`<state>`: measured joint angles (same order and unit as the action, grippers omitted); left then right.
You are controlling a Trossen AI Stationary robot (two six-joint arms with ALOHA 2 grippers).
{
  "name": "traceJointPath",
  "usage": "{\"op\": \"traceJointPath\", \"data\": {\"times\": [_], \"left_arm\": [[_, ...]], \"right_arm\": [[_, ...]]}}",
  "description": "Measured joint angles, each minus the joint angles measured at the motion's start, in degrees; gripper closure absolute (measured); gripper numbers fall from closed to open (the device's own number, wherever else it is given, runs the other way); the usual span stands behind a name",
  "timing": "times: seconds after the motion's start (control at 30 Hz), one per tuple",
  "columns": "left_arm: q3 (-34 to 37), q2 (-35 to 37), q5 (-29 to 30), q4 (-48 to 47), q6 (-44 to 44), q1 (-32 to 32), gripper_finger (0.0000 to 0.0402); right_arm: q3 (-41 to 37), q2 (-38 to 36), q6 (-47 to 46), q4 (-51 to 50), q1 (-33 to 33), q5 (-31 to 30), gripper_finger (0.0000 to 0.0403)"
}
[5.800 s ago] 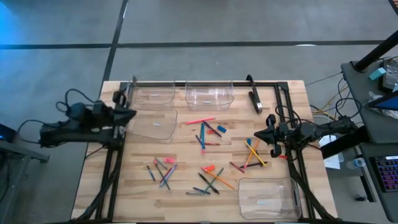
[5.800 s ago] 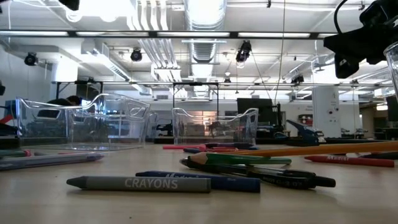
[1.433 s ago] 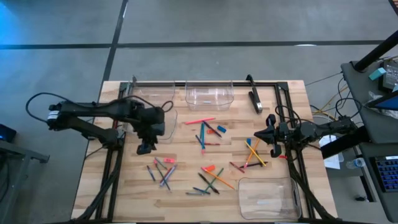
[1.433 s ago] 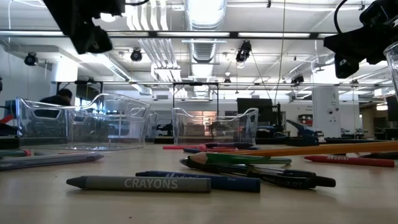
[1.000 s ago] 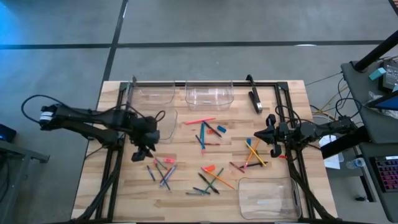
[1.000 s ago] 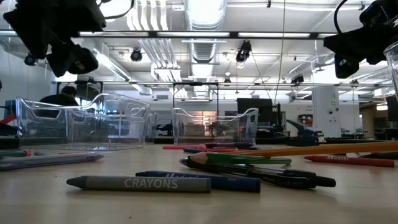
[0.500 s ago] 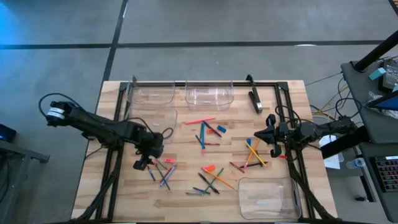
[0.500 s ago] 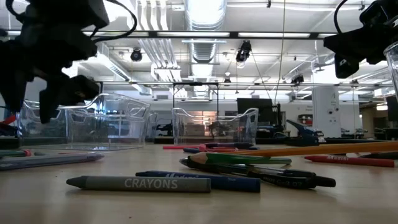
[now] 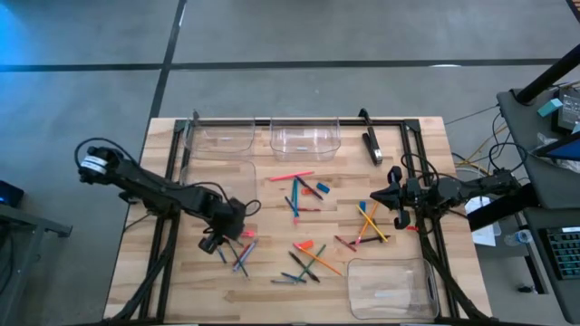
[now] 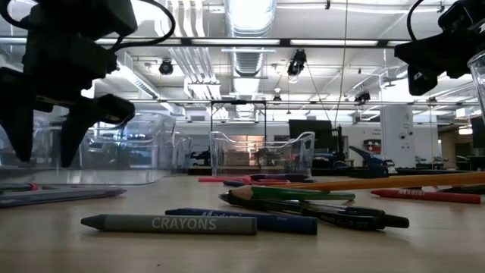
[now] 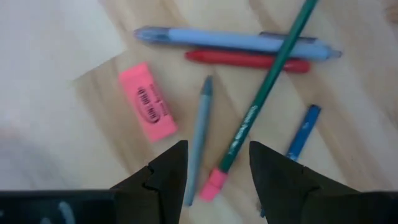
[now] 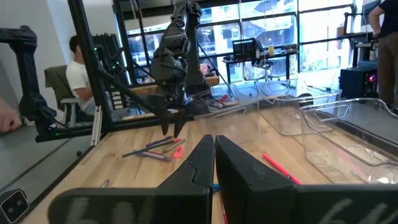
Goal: Sort crayons/erasers/pens/pencils in bins
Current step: Adjust the middle transparent bin
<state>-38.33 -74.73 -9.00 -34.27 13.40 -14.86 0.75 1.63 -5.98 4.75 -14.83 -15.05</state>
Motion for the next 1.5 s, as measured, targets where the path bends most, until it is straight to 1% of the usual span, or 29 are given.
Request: {"op": "traceJointPath", "data": {"times": [0.1, 0.3, 0.53, 0.6, 0.73, 0.93, 1.07, 1.2, 1.37, 1.43, 1.5], "left_arm": [[0.0, 2.0, 4.2, -2.3, -0.6, 0.1, 0.0245], [0.2, 6.6, 9.3, -7.1, -1.0, 0.2, 0.0245], [0.3, 12.2, 17.5, -6.5, -3.4, 0.4, 0.0245], [0.3, 13.6, 18.7, -6.3, -3.7, 0.7, 0.0245], [0.3, 14.0, 20.6, -6.3, -4.1, 0.8, 0.0245], [-0.6, 11.9, 26.1, -7.6, -6.9, 1.0, 0.0245], [-3.0, 11.0, 27.8, -11.3, -7.1, 1.0, 0.0245], [-6.7, 11.0, 27.8, -13.6, -6.3, 0.9, 0.0245], [-13.1, 11.6, 27.5, -16.3, 0.6, -0.7, 0.0245], [-15.3, 11.6, 25.9, -16.3, 3.1, -1.5, 0.0245], [-17.0, 11.2, 23.0, -16.2, 4.5, -2.4, 0.0245]], "right_arm": [[0.0, 0.0, 0.0, 0.0, 0.0, 0.0, 0.0394], [0.0, 0.0, 0.0, 0.0, 0.0, 0.0, 0.0394], [0.0, 0.0, 0.0, 0.0, 0.0, 0.0, 0.0394], [0.0, 0.0, 0.0, -0.1, 0.0, 0.0, 0.0394], [0.0, 0.0, 0.0, -0.2, 0.0, 0.0, 0.0394], [0.0, 0.0, 0.0, -0.2, 0.0, 0.0, 0.0394], [0.0, 0.0, 0.0, -0.2, 0.0, 0.0, 0.0394], [0.0, 0.0, 0.0, -0.2, 0.0, 0.0, 0.0394], [0.0, 0.0, 0.0, -0.2, 0.0, 0.0, 0.0394], [0.0, 0.0, 0.0, -0.2, 0.0, 0.0, 0.0394], [0.0, 0.0, 0.0, -0.2, 0.0, 0.0, 0.0394]]}}
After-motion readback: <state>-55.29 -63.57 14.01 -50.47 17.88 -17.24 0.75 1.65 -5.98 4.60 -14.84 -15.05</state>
